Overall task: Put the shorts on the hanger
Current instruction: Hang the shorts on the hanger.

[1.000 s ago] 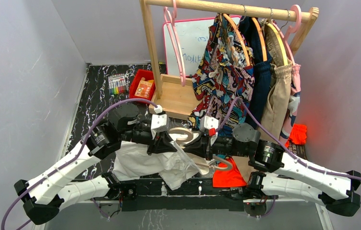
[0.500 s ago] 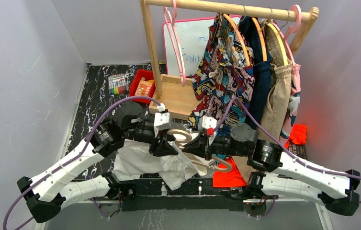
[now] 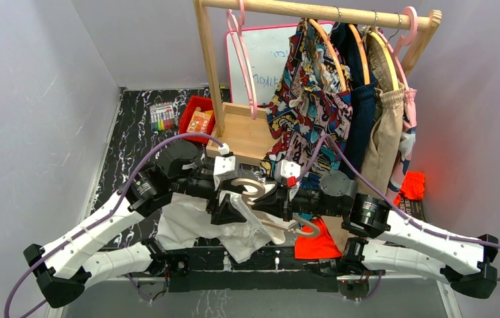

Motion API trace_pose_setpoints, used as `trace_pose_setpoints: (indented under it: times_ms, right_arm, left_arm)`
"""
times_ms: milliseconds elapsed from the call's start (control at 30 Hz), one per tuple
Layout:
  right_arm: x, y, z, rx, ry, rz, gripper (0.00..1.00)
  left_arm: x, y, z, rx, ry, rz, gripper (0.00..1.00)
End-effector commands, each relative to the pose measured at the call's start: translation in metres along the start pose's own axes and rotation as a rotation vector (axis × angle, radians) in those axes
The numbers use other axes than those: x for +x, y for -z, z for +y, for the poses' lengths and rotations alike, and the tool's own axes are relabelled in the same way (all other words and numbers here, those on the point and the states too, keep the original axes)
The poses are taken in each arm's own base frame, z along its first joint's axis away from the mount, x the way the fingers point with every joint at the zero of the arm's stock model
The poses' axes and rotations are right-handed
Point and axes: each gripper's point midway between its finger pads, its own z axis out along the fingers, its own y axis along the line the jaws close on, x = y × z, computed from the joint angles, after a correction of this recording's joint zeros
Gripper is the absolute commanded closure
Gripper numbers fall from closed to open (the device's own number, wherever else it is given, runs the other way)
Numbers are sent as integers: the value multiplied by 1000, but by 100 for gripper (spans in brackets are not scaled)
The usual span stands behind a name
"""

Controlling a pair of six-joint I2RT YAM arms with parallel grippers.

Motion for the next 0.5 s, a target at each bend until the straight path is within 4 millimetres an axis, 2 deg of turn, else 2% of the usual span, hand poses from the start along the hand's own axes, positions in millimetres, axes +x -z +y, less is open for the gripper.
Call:
trace_pose_setpoints:
  times_ms: [0,233,467]
  right_arm:
    - [-62,6,-1,19,45,-234,100]
    - [-57,5,-2,19,43,-232,100]
    - [-56,6,-1,18,38,-233,100]
  left_arm:
    - [-26,17,-8,-46,-60,-70,4]
    - [-45,40,-11,-136,-120,-124,2]
    - [-47,61,-9,-234,-172,-117,1]
